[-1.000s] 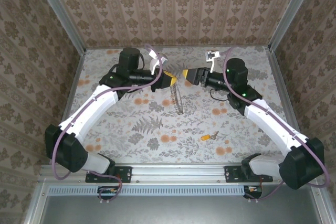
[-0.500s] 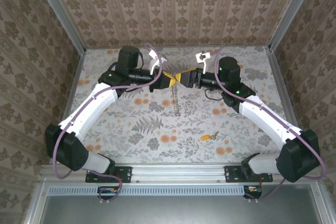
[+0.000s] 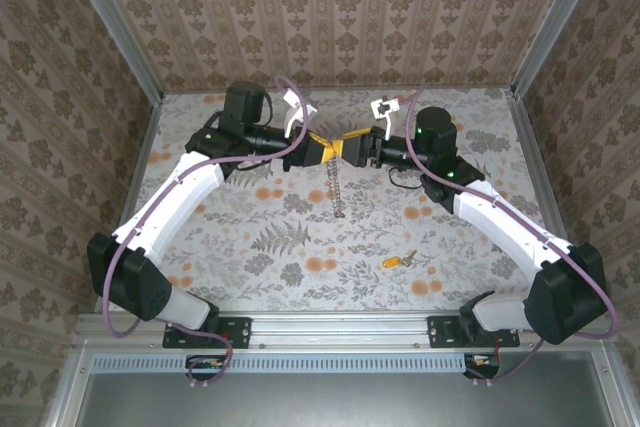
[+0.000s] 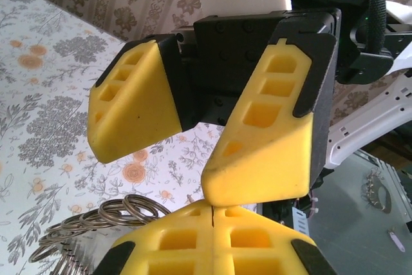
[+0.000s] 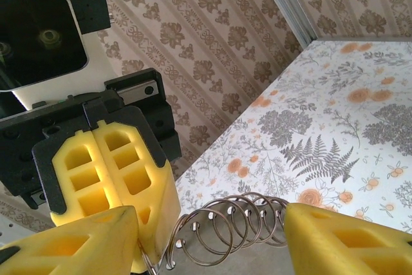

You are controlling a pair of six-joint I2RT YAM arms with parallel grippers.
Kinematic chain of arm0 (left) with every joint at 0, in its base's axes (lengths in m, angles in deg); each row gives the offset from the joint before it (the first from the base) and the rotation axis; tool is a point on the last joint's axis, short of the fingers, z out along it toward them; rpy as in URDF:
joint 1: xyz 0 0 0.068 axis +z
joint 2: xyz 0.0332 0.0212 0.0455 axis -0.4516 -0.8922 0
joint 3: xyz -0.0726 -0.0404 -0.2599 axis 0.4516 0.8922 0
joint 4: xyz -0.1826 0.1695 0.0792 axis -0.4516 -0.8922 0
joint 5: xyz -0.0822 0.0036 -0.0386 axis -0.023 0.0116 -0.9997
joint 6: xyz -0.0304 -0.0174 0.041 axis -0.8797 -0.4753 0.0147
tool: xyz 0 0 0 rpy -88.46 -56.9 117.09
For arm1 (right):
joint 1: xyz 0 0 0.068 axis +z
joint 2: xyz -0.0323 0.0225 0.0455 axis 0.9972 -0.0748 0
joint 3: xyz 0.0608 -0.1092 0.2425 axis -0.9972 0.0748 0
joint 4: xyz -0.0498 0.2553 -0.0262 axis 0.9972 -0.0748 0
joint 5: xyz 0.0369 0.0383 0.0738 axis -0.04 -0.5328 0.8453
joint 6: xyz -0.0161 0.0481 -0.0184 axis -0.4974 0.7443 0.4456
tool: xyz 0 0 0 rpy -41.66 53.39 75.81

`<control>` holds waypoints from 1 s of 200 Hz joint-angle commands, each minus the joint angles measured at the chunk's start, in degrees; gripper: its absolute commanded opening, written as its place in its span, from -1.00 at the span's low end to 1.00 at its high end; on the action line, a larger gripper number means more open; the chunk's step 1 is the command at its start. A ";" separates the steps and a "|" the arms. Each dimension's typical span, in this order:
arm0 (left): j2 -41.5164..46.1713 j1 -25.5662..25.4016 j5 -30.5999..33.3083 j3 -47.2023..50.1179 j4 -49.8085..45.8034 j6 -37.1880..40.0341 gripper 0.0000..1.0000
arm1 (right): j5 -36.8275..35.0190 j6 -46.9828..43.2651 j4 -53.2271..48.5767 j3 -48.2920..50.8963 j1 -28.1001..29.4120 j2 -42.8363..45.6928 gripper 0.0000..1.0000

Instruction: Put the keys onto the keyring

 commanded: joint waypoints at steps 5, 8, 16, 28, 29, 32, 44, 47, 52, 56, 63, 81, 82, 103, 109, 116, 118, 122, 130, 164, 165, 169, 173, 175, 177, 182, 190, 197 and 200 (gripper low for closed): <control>0.58 0.14 -3.71 -3.14 1.99 0.54 -1.00 | 0.82 -0.16 4.74 2.00 -1.10 2.60 0.24; 0.62 0.13 -3.84 -3.23 2.01 0.53 -1.00 | 0.85 -0.04 5.15 2.25 -1.20 2.66 0.24; 0.58 0.14 -4.15 -3.39 2.16 0.47 -1.00 | 1.03 0.48 6.00 2.65 -1.44 2.66 0.23; 0.58 0.14 -4.49 -3.61 2.32 0.31 -1.00 | 2.05 1.23 6.83 3.03 -1.75 2.66 0.22; 0.58 0.14 -4.55 -3.56 2.33 0.27 -1.00 | 2.14 1.26 6.94 3.05 -1.79 2.71 0.22; 0.67 0.14 -4.74 -3.64 2.51 0.17 -1.00 | 2.38 1.34 7.18 3.17 -1.81 2.72 0.21; 0.77 0.14 -5.05 -3.05 3.70 -0.40 -1.00 | 2.45 1.70 8.37 4.11 -1.87 3.07 0.20; 0.80 0.14 -5.05 -2.95 3.94 -0.67 -1.00 | 2.36 1.70 8.66 4.23 -1.91 3.18 0.20; 0.67 0.14 -5.05 -2.90 4.48 -0.92 -1.00 | 2.29 1.86 9.02 4.57 -2.03 3.32 0.20; 0.59 0.14 -5.14 -2.89 4.69 -1.07 -1.00 | 2.31 2.06 9.36 4.68 -2.13 3.43 0.20; 0.37 0.12 -5.22 -3.06 4.98 -1.27 -1.00 | 2.27 2.33 9.75 4.88 -2.30 3.62 0.19; 0.12 0.05 -5.34 -3.56 4.73 -1.36 -1.00 | 3.33 3.13 10.35 5.14 -3.06 4.45 0.18; 0.13 0.05 -5.33 -3.49 4.72 -1.41 -1.00 | 3.40 3.14 10.28 5.11 -3.11 4.53 0.18; 0.58 0.05 -4.49 -2.66 5.15 -1.02 -1.00 | 4.47 3.10 10.46 6.16 -3.42 6.05 0.16; 0.58 0.05 -4.27 -2.55 5.17 -0.93 -1.00 | 4.74 3.22 10.77 6.36 -3.42 6.25 0.16; 0.58 0.09 -4.19 -2.51 5.14 -0.86 -1.00 | 5.30 3.54 11.34 6.42 -3.42 6.27 0.14; 0.54 0.11 -4.18 -2.60 5.15 -0.91 -1.00 | 5.49 3.68 11.49 6.38 -3.42 6.22 0.14; 0.49 0.14 -4.17 -2.68 5.09 -0.93 -1.00 | 6.02 4.09 11.96 6.32 -3.41 6.14 0.13; 0.44 0.09 -4.18 -2.76 4.99 -0.85 -1.00 | 7.04 4.68 12.92 6.23 -3.42 5.86 0.12; 0.43 0.14 -4.10 -2.73 5.00 -0.62 -1.00 | 10.32 6.38 15.87 5.91 -3.42 5.05 0.01; 0.46 0.14 -4.09 -2.77 5.04 -0.59 -1.00 | 10.37 6.43 15.90 5.89 -3.37 5.00 0.01; 0.35 0.14 -4.09 -2.80 5.02 -0.63 -1.00 | 10.70 6.52 16.03 5.80 -3.35 4.96 0.00; 0.32 0.14 -4.15 -2.77 5.01 -0.55 -1.00 | 10.98 6.57 16.09 5.74 -3.33 4.79 -0.01; 0.32 0.14 -4.10 -2.80 4.99 -0.54 -1.00 | 11.06 6.64 16.15 5.75 -3.33 4.73 -0.02; 0.34 0.14 -4.13 -2.85 4.98 -0.50 -1.00 | 11.22 6.65 16.12 5.67 -3.29 4.72 -0.02; 0.23 0.14 -4.17 -2.90 5.04 -0.54 -1.00 | 11.56 6.66 16.18 5.69 -3.24 4.58 -0.03; 0.14 0.09 -4.27 -2.98 5.12 -0.56 -1.00 | 12.05 6.66 16.20 5.47 -3.09 4.34 -0.06; 0.06 0.14 -4.36 -2.99 5.10 -0.50 -1.00 | 12.39 6.61 16.19 5.40 -2.99 4.12 -0.07; 0.02 0.14 -4.39 -3.02 5.12 -0.48 -1.00 | 12.50 6.62 16.19 5.36 -2.89 4.03 -0.07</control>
